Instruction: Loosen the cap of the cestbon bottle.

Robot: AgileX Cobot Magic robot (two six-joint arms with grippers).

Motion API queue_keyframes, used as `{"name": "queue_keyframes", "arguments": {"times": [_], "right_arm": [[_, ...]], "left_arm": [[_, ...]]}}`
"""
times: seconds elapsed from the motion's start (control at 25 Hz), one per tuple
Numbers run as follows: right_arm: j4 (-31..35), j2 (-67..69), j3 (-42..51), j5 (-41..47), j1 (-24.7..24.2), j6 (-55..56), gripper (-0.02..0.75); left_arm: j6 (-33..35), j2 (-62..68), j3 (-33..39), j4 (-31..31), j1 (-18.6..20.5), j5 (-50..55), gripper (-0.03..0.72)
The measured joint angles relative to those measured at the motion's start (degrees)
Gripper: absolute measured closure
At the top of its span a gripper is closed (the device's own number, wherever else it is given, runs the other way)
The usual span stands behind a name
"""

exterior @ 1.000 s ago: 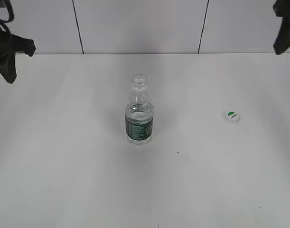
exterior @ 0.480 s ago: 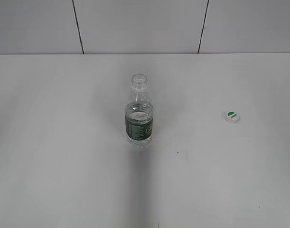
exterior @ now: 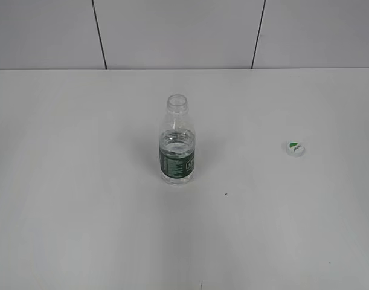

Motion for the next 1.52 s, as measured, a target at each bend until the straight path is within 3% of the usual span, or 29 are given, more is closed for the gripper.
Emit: {"name": "queue_keyframes", "arguments": {"times": [0.36, 0.56, 1.04, 1.52], "right_arm": [[-2.9, -13.8, 13.1, -0.3, 0.0, -5.5, 0.305], [-2.9, -21.2, 17.0, -4.7, 0.0, -8.2, 0.305], [-4.5, -24.4, 18.9, -7.0, 0.0, -7.5, 0.305], [-5.6, -24.4, 18.9, -7.3, 0.0, -6.4, 0.305]], "left_arm": [[0.7, -23.5, 12.9, 2.1, 0.0, -2.1, 0.409], [0.7, -33.4, 16.7, 2.2, 0.0, -2.6, 0.413], [5.4, -34.7, 20.3, -3.1, 0.0, -7.9, 0.430], [5.8, -34.7, 20.3, -3.6, 0.0, -8.3, 0.440]]}}
